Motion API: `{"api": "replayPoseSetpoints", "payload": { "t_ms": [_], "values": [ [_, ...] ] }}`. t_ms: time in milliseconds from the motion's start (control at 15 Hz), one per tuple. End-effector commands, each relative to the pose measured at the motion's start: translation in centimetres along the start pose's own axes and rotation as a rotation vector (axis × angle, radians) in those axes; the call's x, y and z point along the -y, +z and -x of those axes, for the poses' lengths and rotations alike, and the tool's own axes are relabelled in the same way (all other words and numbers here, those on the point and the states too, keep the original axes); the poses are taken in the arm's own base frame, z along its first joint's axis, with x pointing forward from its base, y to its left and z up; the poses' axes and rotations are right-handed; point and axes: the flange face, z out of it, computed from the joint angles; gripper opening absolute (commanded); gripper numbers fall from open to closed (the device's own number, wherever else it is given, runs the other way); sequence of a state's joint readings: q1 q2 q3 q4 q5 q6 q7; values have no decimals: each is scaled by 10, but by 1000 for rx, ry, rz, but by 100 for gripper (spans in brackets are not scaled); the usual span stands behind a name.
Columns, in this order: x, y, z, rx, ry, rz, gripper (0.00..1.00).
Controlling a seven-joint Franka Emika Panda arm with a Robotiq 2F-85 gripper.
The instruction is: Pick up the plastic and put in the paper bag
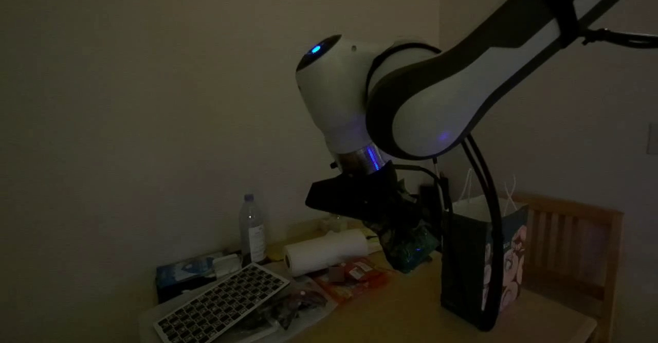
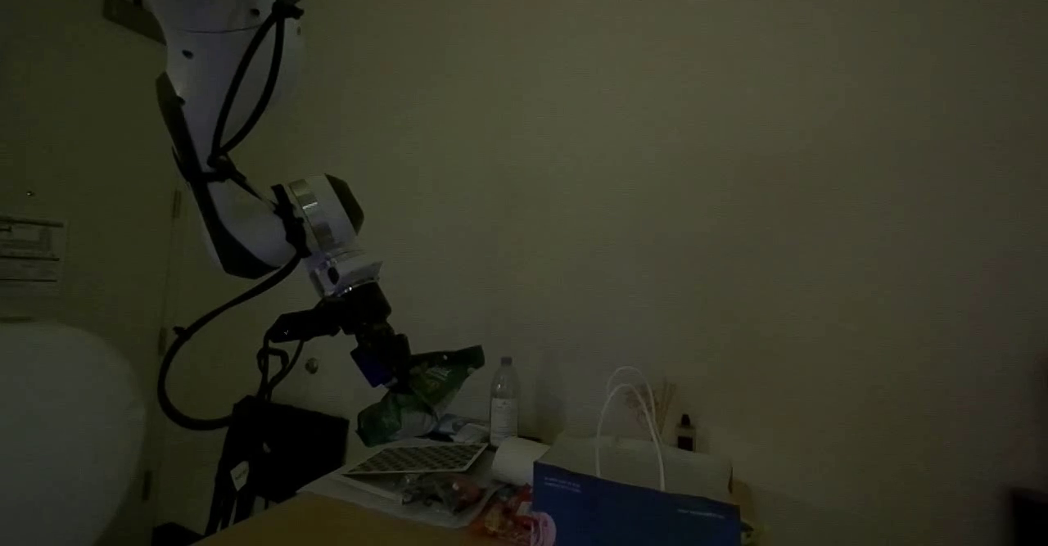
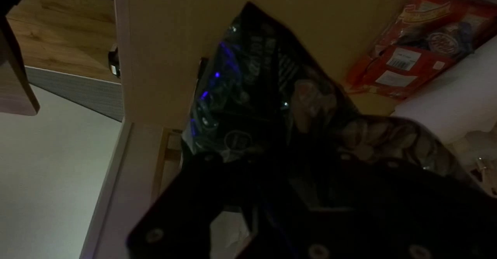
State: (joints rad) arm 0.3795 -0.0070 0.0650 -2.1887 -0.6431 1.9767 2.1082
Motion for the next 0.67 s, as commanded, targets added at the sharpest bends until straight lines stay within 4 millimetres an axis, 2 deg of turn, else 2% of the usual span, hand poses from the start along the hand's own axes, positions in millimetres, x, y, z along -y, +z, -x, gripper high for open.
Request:
{"api": "replayPoseSetpoints", "payload": {
  "t_ms": [0,200,267,333,467,600],
  "values": [
    [0,-1,0,0,-1,0,15],
    [0,-1,1,1,-1,-1,15],
    [0,-1,1,1,-1,-1,4],
    [3,-1,-1,-6,13,-4,4],
    [8,2,-14,-5,66,7,4],
    [10,3,-37,-2,145,17,4]
  ]
}}
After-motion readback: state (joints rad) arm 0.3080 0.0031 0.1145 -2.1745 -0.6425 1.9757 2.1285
